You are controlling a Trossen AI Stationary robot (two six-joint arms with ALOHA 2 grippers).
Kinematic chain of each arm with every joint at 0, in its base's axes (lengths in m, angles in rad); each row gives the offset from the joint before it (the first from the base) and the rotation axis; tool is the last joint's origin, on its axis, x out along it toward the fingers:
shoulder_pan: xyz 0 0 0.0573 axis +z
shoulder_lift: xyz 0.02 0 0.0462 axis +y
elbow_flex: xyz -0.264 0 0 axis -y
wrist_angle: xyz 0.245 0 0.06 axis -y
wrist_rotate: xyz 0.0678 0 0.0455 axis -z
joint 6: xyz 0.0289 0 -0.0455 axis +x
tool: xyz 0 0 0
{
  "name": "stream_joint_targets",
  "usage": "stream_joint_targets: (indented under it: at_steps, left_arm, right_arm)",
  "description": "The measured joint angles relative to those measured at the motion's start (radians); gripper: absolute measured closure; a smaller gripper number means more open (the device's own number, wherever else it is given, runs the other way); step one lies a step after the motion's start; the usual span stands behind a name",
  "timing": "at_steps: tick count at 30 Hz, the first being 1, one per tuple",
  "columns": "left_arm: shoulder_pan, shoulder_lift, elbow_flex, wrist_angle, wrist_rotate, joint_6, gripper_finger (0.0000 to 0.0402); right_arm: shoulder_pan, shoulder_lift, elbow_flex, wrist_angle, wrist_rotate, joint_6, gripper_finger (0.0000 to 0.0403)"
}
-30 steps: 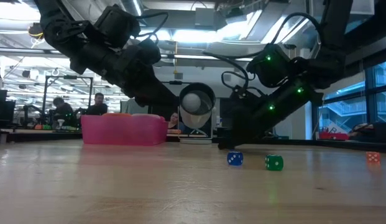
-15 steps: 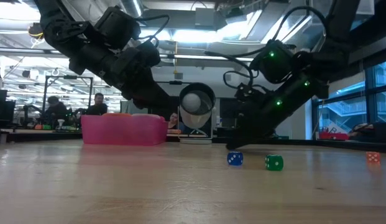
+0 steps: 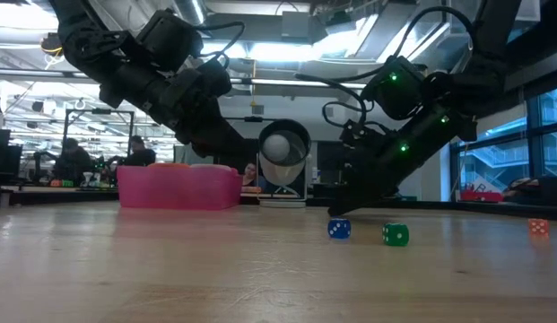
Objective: Pick & Place Dice
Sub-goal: Put the top small blue dice into the red bin
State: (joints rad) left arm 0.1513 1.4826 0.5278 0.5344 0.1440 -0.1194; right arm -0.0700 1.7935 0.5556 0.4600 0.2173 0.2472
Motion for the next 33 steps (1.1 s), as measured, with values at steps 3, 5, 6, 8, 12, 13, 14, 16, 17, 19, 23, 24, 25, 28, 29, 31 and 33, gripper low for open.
stream_joint_targets:
  at_steps: [3, 5, 6, 8, 12, 13, 14, 16, 17, 19, 23, 24, 25, 28, 29, 31, 33]
  left_arm:
    - [0.0, 0.0, 0.0, 0.0, 0.0, -0.01, 0.0258]
    - [0.0, 0.0, 0.0, 0.0, 0.0, -0.013, 0.0258]
    - [0.0, 0.0, 0.0, 0.0, 0.0, -0.014, 0.0258]
    - [0.0, 0.0, 0.0, 0.0, 0.0, -0.015, 0.0258]
    - [0.0, 0.0, 0.0, 0.0, 0.0, -0.016, 0.0258]
    - [0.0, 0.0, 0.0, 0.0, 0.0, -0.016, 0.0258]
    - [0.0, 0.0, 0.0, 0.0, 0.0, -0.016, 0.0258]
    - [0.0, 0.0, 0.0, 0.0, 0.0, -0.017, 0.0258]
    - [0.0, 0.0, 0.0, 0.0, 0.0, -0.018, 0.0258]
    - [0.0, 0.0, 0.0, 0.0, 0.0, -0.024, 0.0258]
    - [0.0, 0.0, 0.0, 0.0, 0.0, -0.028, 0.0258]
    - [0.0, 0.0, 0.0, 0.0, 0.0, -0.028, 0.0258]
    - [0.0, 0.0, 0.0, 0.0, 0.0, -0.027, 0.0258]
    - [0.0, 0.0, 0.0, 0.0, 0.0, -0.028, 0.0258]
    - [0.0, 0.0, 0.0, 0.0, 0.0, -0.028, 0.0258]
    - [0.0, 0.0, 0.0, 0.0, 0.0, -0.03, 0.0258]
    - [0.0, 0.0, 0.0, 0.0, 0.0, -0.035, 0.0258]
  right_arm:
    - [0.0, 0.0, 0.0, -0.001, 0.006, 0.0, 0.0286]
    - [0.0, 0.0, 0.0, -0.002, 0.009, 0.0, 0.0303]
    - [0.0, 0.0, 0.0, -0.002, 0.01, 0.0, 0.0311]
    - [0.0, -0.001, 0.0, -0.004, 0.011, 0.0, 0.0326]
    - [0.0, -0.001, 0.0, -0.004, 0.011, 0.0, 0.0343]
    - [0.0, -0.001, 0.0, -0.004, 0.011, 0.0, 0.0344]
    - [0.0, -0.001, 0.0, -0.004, 0.011, 0.0, 0.0344]
    - [-0.001, -0.001, 0.0, -0.004, 0.011, 0.0, 0.0341]
    - [-0.001, -0.001, 0.0, -0.004, 0.011, 0.0, 0.0339]
    - [-0.001, -0.001, 0.0, -0.004, 0.011, -0.001, 0.0338]
    - [-0.001, -0.001, 0.0, -0.003, 0.011, -0.001, 0.0344]
    - [-0.001, -0.001, -0.001, -0.002, 0.011, -0.002, 0.0346]
    - [-0.001, -0.001, -0.001, 0.0, 0.011, -0.006, 0.0347]
    - [-0.001, -0.001, -0.002, 0.006, 0.011, -0.012, 0.0349]
    - [-0.001, -0.001, -0.002, 0.007, 0.011, -0.012, 0.0349]
    - [-0.001, -0.001, -0.003, 0.009, 0.011, -0.012, 0.035]
    - [-0.001, -0.002, -0.003, 0.01, 0.008, -0.012, 0.035]
